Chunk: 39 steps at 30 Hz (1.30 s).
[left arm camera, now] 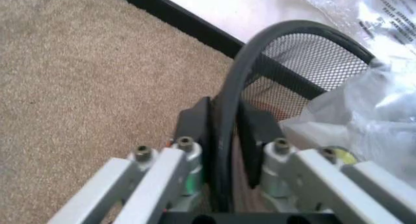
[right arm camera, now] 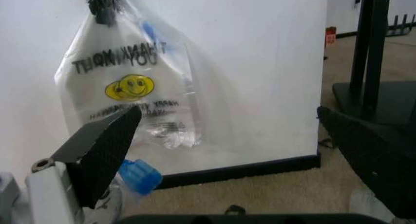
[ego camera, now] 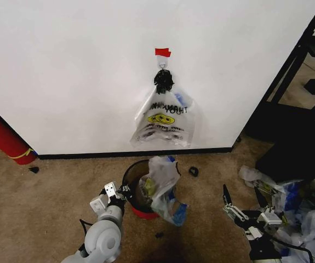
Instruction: Pick up the garbage bag from the wall and place it over the trash bin.
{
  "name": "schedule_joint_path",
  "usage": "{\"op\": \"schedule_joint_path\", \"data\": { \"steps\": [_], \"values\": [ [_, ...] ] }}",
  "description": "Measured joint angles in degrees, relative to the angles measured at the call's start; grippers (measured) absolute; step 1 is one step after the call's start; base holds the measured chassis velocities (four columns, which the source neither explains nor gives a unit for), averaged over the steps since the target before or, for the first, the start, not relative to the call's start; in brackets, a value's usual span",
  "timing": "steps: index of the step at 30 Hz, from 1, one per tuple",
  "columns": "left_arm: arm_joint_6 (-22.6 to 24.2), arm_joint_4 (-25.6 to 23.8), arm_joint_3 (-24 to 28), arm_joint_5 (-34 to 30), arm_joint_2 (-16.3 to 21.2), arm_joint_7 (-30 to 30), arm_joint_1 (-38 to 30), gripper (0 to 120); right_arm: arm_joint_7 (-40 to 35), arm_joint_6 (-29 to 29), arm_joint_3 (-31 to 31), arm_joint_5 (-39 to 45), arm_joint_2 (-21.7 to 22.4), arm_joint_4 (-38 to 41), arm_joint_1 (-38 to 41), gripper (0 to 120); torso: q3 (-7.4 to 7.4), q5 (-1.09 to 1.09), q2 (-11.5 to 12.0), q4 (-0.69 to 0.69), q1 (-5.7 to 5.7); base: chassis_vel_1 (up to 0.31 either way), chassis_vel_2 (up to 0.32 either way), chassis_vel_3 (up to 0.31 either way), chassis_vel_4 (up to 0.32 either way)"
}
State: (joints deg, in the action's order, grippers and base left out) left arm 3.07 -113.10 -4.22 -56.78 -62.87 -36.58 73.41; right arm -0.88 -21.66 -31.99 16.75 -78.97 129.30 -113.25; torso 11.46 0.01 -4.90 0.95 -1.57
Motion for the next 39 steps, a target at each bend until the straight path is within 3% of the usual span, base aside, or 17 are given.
{"op": "schedule_joint_path", "data": {
  "steps": [2,4,14,18,21,27,31,36,39],
  "values": [
    [-0.12,0.10,-0.16,0.07,-0.48,-0.01,0.05,30,-0.05,-0.02,0.18,-0.05,-0.14,0.10,0.00,100,0.00,-0.01,0.00,0.00,0.00,0.000,0.000,0.000,0.000],
    [-0.12,0.01,-0.30,0.07,-0.54,-0.06,0.09,32,-0.08,-0.02,0.21,-0.05,-0.14,0.17,0.01,100,0.00,-0.01,0.00,0.00,0.00,0.000,0.000,0.000,0.000],
    [0.07,-4.25,-2.41,4.78,1.92,-0.33,2.74,71,-0.29,0.04,0.37,0.25,0.55,-0.13,0.64,100,0.00,-0.01,0.00,0.00,0.00,0.000,0.000,0.000,0.000],
    [0.70,-7.27,-3.73,7.49,2.90,-0.15,3.65,85,-0.83,0.70,0.56,0.33,0.45,-0.63,1.74,100,0.00,-0.01,0.00,0.00,0.00,0.000,0.000,0.000,0.000],
    [3.29,-11.44,-3.93,12.13,6.21,1.30,4.36,95,-1.55,1.91,0.59,0.70,0.52,-0.97,2.99,100,0.00,0.00,0.00,0.00,0.00,0.000,0.000,0.000,0.000],
    [6.98,-15.38,-2.87,18.07,9.84,4.51,4.41,100,-2.54,3.04,0.29,1.03,0.41,-2.57,4.87,100,0.00,-0.02,0.00,-0.01,0.00,0.000,0.000,0.000,0.000],
    [9.07,-18.08,-0.73,21.21,14.46,8.66,2.88,100,-4.00,4.08,0.40,1.00,-0.71,-4.23,6.70,100,0.00,-0.01,0.00,0.00,0.00,0.000,0.000,0.000,0.000],
    [9.86,-18.06,1.46,21.12,18.20,11.33,0.52,100,-4.76,4.34,-0.24,0.97,-1.79,-5.41,7.78,100,0.00,-0.02,0.00,0.00,0.00,0.000,0.000,0.000,0.000],
    [11.67,-18.03,4.75,18.71,19.92,12.12,-5.00,99,-5.43,4.34,-0.97,1.03,-2.57,-6.24,8.28,100,0.00,-0.02,0.00,-0.01,0.00,0.000,0.000,0.000,0.000]
  ]
}}
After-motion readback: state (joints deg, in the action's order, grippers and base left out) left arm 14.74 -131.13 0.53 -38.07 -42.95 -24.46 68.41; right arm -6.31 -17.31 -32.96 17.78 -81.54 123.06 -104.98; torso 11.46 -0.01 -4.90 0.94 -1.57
